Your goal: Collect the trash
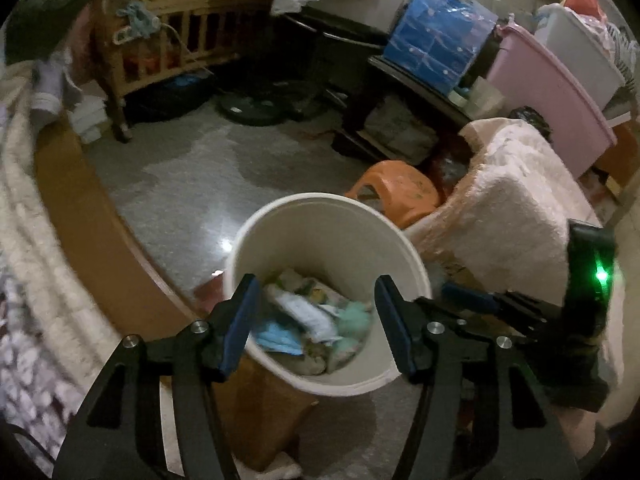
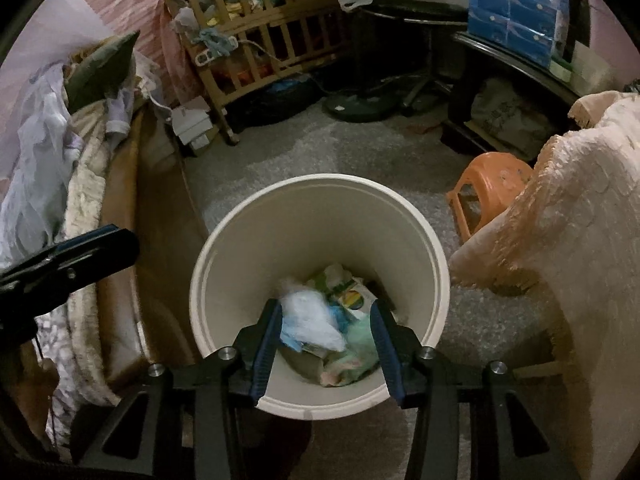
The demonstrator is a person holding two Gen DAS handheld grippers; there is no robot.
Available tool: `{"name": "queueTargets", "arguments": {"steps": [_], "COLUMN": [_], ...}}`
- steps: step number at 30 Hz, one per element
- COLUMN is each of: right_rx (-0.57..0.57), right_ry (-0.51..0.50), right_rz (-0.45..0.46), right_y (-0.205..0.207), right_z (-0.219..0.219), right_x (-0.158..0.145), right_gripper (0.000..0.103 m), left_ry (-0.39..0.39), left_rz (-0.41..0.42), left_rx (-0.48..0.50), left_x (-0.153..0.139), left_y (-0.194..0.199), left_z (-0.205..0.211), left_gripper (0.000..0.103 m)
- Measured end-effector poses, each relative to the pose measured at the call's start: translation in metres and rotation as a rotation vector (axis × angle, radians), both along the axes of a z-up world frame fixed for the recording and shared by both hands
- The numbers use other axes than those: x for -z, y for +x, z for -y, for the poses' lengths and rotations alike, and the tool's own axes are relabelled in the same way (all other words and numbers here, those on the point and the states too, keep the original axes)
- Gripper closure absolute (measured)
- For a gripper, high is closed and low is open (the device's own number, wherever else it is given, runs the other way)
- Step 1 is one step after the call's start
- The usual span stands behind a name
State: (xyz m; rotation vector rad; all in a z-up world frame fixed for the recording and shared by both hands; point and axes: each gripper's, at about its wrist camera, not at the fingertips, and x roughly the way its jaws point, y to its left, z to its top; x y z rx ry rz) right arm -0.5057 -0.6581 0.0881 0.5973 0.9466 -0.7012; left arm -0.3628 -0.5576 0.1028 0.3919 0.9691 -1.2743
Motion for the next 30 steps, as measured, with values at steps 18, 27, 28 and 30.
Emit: {"name": "queueTargets", "arguments": {"steps": [18, 27, 28, 30], "right_rx": [0.053, 0.057, 0.057, 0.059], "right_ry": [-0.233, -0.345, -0.353, -0.365], "right_rz": [0.109, 0.163, 0.173, 0.187], "right_y": [-0.002, -0.009, -0.010, -0.012], "right_z": [-0.072, -0.104, -0.107, -0.112], "right_x": [-0.080, -0.122, -0.126, -0.131], "right_gripper": [0.059, 0.056, 0.055, 0.055], "left_ry": [-0.153, -0.232, -0.238, -0.245], "left_rz": [0.191, 0.233, 0.237, 0.259], "left_rx": [-0.154, -0.209, -0.212, -0.221], "left_x": [-0.057, -0.088, -0.091, -0.095], "left_y": [-0.010, -0.011, -0.011, -0.012], "left_z": [-0.101, -0.137, -0.140, -0.146], "left_gripper": [0.045, 0.045, 0.045, 0.045]}}
